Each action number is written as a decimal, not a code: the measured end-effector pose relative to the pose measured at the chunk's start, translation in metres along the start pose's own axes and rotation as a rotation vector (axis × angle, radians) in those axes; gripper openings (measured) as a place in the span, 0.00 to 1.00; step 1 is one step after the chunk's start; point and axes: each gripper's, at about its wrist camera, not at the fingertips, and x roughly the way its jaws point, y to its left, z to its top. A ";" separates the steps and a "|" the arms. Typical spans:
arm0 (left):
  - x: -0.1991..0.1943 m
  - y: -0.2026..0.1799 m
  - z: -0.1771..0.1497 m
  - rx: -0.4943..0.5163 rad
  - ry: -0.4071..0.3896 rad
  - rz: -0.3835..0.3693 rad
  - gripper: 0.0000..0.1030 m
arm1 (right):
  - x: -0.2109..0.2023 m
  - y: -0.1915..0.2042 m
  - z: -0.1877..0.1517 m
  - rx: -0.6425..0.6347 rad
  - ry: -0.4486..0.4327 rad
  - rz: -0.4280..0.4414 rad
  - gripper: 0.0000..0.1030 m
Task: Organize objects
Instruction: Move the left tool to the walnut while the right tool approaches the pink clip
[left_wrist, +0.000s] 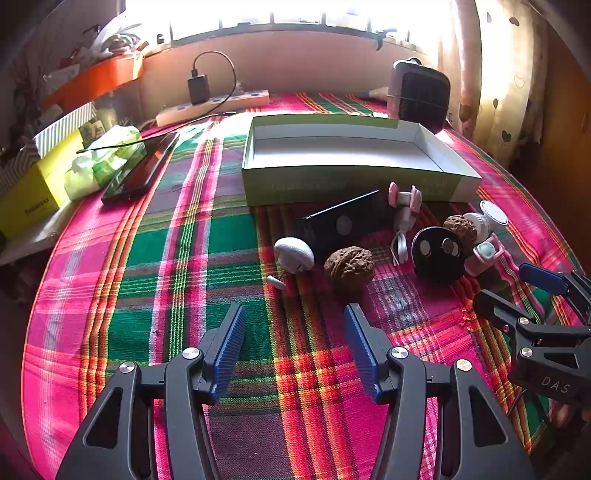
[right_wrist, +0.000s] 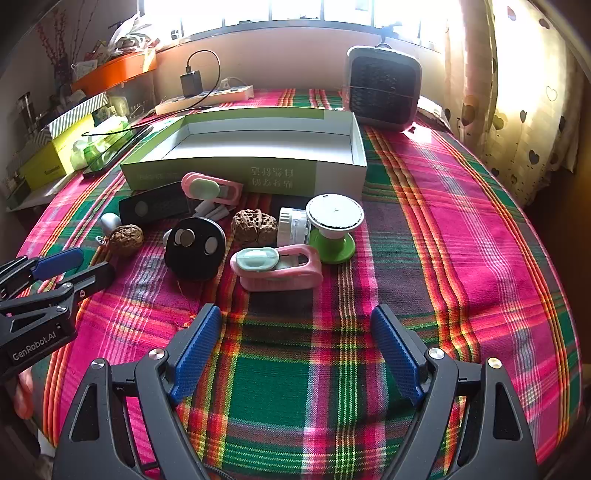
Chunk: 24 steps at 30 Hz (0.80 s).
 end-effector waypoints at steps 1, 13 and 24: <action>0.000 0.000 0.000 -0.001 0.000 0.000 0.52 | 0.000 0.000 0.000 0.001 -0.001 0.000 0.81; 0.000 0.000 0.000 0.001 -0.001 -0.004 0.52 | 0.000 0.000 0.000 -0.003 -0.002 0.004 0.81; 0.001 0.002 0.004 0.001 -0.002 -0.041 0.52 | -0.001 -0.005 0.001 0.015 -0.007 0.039 0.81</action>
